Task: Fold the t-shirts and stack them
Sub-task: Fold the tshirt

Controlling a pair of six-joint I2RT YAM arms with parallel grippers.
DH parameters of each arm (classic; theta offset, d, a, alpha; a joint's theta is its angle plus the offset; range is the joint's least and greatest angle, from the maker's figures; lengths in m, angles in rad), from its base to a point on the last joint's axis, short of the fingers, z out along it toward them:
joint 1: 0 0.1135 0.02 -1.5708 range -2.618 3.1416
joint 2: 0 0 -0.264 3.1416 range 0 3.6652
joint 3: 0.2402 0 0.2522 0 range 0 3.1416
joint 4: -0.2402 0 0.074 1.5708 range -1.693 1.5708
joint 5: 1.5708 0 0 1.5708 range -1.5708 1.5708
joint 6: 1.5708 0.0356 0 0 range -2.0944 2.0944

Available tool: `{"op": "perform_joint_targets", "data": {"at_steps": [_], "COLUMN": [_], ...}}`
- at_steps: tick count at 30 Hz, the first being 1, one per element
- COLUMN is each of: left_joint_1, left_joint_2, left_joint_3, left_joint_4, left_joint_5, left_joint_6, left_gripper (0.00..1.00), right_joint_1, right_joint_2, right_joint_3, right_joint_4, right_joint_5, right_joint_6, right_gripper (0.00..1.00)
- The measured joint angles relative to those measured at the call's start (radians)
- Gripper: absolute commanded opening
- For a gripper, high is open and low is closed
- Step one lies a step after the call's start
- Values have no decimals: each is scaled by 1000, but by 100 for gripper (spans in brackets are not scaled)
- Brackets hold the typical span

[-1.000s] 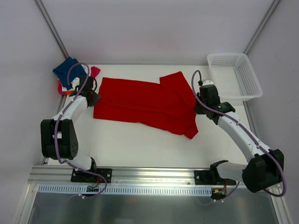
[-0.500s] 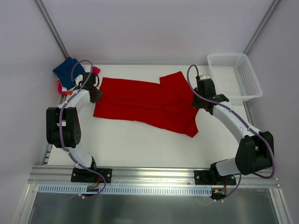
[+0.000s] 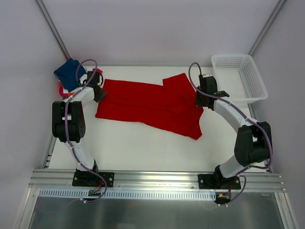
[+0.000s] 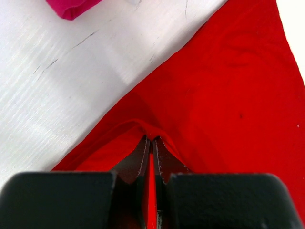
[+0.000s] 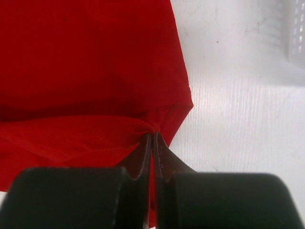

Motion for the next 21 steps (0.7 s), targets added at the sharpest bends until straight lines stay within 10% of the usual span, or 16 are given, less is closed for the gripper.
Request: {"op": "perform_joint_targets", "data": {"at_steps": [18,21], "left_joint_1": [0,0], "left_joint_2": [84,84], "left_joint_3": [72,75], "left_joint_4": [2,2], "left_joint_5": [3,3], "left_joint_6": [3,6], "left_gripper": [0,27], "right_joint_1": [-16,-17], "right_joint_2": [141,157], "right_joint_3": [73,82], "right_joint_4": [19,20], "right_joint_5": [-21,-21], "right_joint_6": [-13,-9], "right_gripper": [9,30]}}
